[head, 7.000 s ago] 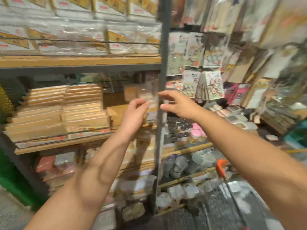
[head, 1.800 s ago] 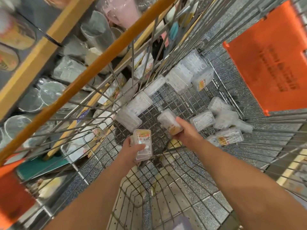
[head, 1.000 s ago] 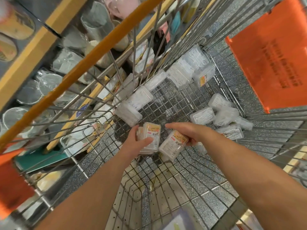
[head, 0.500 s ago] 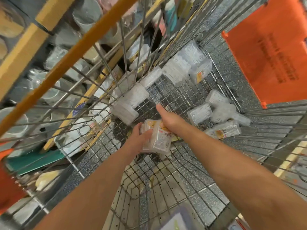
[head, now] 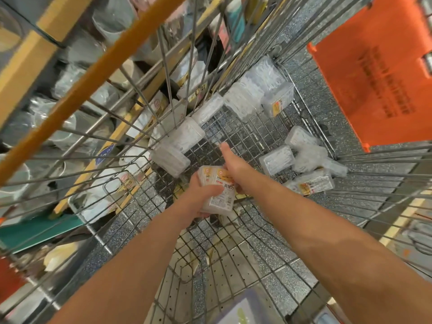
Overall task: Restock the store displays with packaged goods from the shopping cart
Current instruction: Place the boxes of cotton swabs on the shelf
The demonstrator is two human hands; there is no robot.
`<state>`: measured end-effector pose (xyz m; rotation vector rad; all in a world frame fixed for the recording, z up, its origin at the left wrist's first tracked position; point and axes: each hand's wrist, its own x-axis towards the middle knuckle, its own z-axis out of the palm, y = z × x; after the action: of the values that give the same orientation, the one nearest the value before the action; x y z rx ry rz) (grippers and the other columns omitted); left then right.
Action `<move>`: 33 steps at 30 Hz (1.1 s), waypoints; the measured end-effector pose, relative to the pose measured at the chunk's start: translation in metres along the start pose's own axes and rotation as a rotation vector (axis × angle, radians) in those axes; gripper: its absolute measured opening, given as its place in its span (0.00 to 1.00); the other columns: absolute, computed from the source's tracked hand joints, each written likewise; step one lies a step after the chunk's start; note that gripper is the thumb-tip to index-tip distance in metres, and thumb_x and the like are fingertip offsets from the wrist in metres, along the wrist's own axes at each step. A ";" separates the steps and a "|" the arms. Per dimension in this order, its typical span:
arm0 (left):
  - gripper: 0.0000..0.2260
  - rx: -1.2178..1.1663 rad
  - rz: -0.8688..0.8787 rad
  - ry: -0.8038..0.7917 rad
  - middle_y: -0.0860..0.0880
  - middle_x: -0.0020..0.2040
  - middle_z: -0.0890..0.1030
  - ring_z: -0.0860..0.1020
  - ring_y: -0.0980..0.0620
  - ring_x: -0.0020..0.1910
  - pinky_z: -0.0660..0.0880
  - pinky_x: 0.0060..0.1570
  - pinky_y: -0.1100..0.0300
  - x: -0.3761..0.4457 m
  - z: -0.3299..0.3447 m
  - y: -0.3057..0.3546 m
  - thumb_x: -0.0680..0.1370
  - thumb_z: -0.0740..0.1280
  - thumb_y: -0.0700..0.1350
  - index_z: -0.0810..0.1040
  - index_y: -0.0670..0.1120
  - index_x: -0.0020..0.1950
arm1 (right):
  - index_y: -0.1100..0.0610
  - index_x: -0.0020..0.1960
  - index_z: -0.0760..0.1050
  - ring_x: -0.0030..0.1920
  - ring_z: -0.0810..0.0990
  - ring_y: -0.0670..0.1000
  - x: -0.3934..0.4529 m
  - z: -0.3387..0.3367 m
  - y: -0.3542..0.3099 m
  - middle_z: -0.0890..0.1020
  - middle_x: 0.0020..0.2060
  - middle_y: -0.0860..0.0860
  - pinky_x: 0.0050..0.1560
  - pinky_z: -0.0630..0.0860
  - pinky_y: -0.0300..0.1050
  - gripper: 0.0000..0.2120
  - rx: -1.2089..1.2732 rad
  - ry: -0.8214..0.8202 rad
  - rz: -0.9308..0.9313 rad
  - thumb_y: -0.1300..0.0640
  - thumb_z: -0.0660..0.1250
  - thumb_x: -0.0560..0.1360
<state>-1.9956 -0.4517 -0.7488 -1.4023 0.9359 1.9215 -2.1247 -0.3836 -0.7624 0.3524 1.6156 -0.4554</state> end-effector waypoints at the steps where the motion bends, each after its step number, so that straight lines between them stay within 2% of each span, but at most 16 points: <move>1: 0.39 -0.019 0.002 0.017 0.44 0.63 0.77 0.80 0.39 0.58 0.76 0.58 0.35 0.002 0.001 0.001 0.67 0.74 0.46 0.59 0.55 0.74 | 0.55 0.50 0.75 0.39 0.78 0.53 0.002 -0.005 0.005 0.79 0.38 0.52 0.43 0.72 0.46 0.38 0.052 -0.020 -0.012 0.24 0.44 0.74; 3: 0.32 -0.058 0.015 0.030 0.44 0.61 0.78 0.80 0.38 0.57 0.76 0.57 0.34 0.006 0.001 0.002 0.74 0.71 0.40 0.61 0.54 0.73 | 0.59 0.54 0.77 0.42 0.78 0.52 0.003 -0.020 0.013 0.81 0.41 0.51 0.49 0.75 0.49 0.40 0.087 0.095 -0.119 0.25 0.46 0.75; 5: 0.28 -0.083 0.029 0.049 0.44 0.60 0.79 0.80 0.38 0.57 0.76 0.58 0.34 0.009 -0.001 0.004 0.77 0.69 0.38 0.63 0.54 0.72 | 0.59 0.59 0.75 0.50 0.77 0.53 0.006 -0.044 0.023 0.80 0.48 0.51 0.56 0.74 0.52 0.34 0.098 0.418 -0.271 0.30 0.52 0.78; 7: 0.26 -0.109 0.032 0.060 0.45 0.61 0.79 0.79 0.38 0.58 0.75 0.60 0.34 0.012 -0.003 0.006 0.77 0.68 0.38 0.63 0.54 0.72 | 0.57 0.60 0.73 0.55 0.77 0.55 0.011 -0.069 0.034 0.78 0.52 0.52 0.58 0.74 0.54 0.27 0.051 0.706 -0.356 0.34 0.60 0.77; 9: 0.25 -0.119 0.021 0.047 0.45 0.62 0.78 0.79 0.39 0.59 0.74 0.60 0.35 0.012 -0.003 0.009 0.77 0.68 0.39 0.64 0.54 0.71 | 0.57 0.69 0.68 0.65 0.71 0.59 0.018 -0.083 0.046 0.72 0.64 0.56 0.64 0.72 0.58 0.33 -0.099 0.804 -0.295 0.35 0.65 0.74; 11: 0.25 -0.119 0.011 0.035 0.44 0.64 0.77 0.79 0.40 0.59 0.76 0.59 0.38 0.013 -0.002 0.010 0.78 0.67 0.39 0.64 0.53 0.72 | 0.52 0.77 0.57 0.72 0.61 0.64 0.025 -0.083 0.056 0.59 0.74 0.57 0.68 0.66 0.64 0.42 -0.244 0.743 -0.158 0.32 0.67 0.72; 14: 0.27 -0.100 -0.004 0.018 0.44 0.64 0.77 0.79 0.40 0.58 0.78 0.57 0.39 0.014 -0.001 0.009 0.78 0.67 0.38 0.62 0.53 0.73 | 0.45 0.79 0.47 0.75 0.55 0.70 0.031 -0.076 0.060 0.47 0.78 0.57 0.70 0.61 0.69 0.49 -0.367 0.607 -0.065 0.32 0.70 0.69; 17: 0.28 -0.040 -0.013 0.005 0.44 0.63 0.77 0.80 0.39 0.57 0.78 0.56 0.37 0.012 -0.003 0.006 0.78 0.68 0.39 0.61 0.53 0.73 | 0.48 0.77 0.55 0.73 0.60 0.67 0.034 -0.071 0.059 0.55 0.76 0.59 0.70 0.64 0.65 0.43 -0.344 0.606 -0.104 0.41 0.74 0.71; 20: 0.27 -0.050 -0.003 0.006 0.44 0.63 0.77 0.80 0.40 0.57 0.78 0.56 0.38 0.006 -0.008 0.003 0.78 0.68 0.39 0.62 0.54 0.73 | 0.49 0.77 0.58 0.67 0.69 0.62 0.025 -0.078 0.055 0.62 0.72 0.56 0.66 0.72 0.62 0.38 -0.138 0.592 -0.270 0.50 0.74 0.73; 22: 0.26 -0.060 0.004 0.009 0.44 0.63 0.78 0.80 0.40 0.57 0.78 0.56 0.40 -0.003 -0.011 0.004 0.78 0.67 0.39 0.62 0.54 0.72 | 0.51 0.78 0.54 0.57 0.75 0.54 0.010 -0.091 0.052 0.65 0.68 0.54 0.49 0.82 0.51 0.40 0.248 0.388 -0.344 0.59 0.73 0.74; 24: 0.24 -0.083 0.028 0.012 0.45 0.61 0.78 0.81 0.42 0.55 0.79 0.53 0.43 -0.014 -0.010 0.008 0.79 0.67 0.39 0.63 0.54 0.71 | 0.53 0.78 0.54 0.52 0.78 0.52 -0.008 -0.105 0.048 0.71 0.64 0.54 0.39 0.81 0.47 0.46 0.625 0.136 -0.376 0.64 0.76 0.68; 25: 0.23 -0.092 0.045 0.006 0.46 0.59 0.80 0.81 0.44 0.53 0.80 0.49 0.46 -0.018 -0.008 0.010 0.79 0.66 0.39 0.65 0.54 0.70 | 0.54 0.76 0.58 0.50 0.79 0.52 -0.016 -0.111 0.046 0.76 0.59 0.54 0.38 0.81 0.46 0.46 0.722 0.053 -0.380 0.64 0.77 0.63; 27: 0.19 -0.069 0.115 -0.046 0.49 0.53 0.82 0.83 0.48 0.48 0.81 0.41 0.51 -0.038 0.000 0.018 0.78 0.68 0.39 0.69 0.54 0.64 | 0.55 0.68 0.68 0.49 0.81 0.53 -0.043 -0.116 0.042 0.83 0.50 0.53 0.39 0.82 0.44 0.38 0.848 -0.103 -0.446 0.65 0.75 0.60; 28: 0.20 -0.056 0.160 -0.085 0.49 0.54 0.82 0.84 0.49 0.49 0.81 0.42 0.51 -0.052 0.004 0.023 0.75 0.70 0.41 0.70 0.54 0.64 | 0.54 0.66 0.71 0.49 0.82 0.55 -0.062 -0.116 0.040 0.84 0.50 0.54 0.41 0.82 0.45 0.39 0.905 -0.178 -0.481 0.64 0.78 0.57; 31: 0.38 -0.016 0.260 -0.183 0.46 0.64 0.79 0.80 0.44 0.59 0.78 0.57 0.41 -0.091 0.011 0.039 0.63 0.74 0.49 0.65 0.53 0.71 | 0.58 0.63 0.79 0.51 0.84 0.61 -0.113 -0.108 0.036 0.83 0.55 0.61 0.51 0.82 0.51 0.43 0.959 -0.335 -0.586 0.60 0.82 0.47; 33: 0.44 0.002 0.320 -0.202 0.45 0.70 0.74 0.78 0.43 0.63 0.77 0.59 0.39 -0.121 0.012 0.046 0.64 0.75 0.51 0.59 0.51 0.77 | 0.62 0.65 0.76 0.51 0.83 0.61 -0.153 -0.098 0.037 0.82 0.55 0.63 0.50 0.83 0.51 0.46 0.924 -0.383 -0.640 0.58 0.82 0.47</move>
<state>-2.0045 -0.4753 -0.6213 -1.0802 1.1149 2.2451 -2.1770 -0.2972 -0.6074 0.3859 1.0251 -1.6671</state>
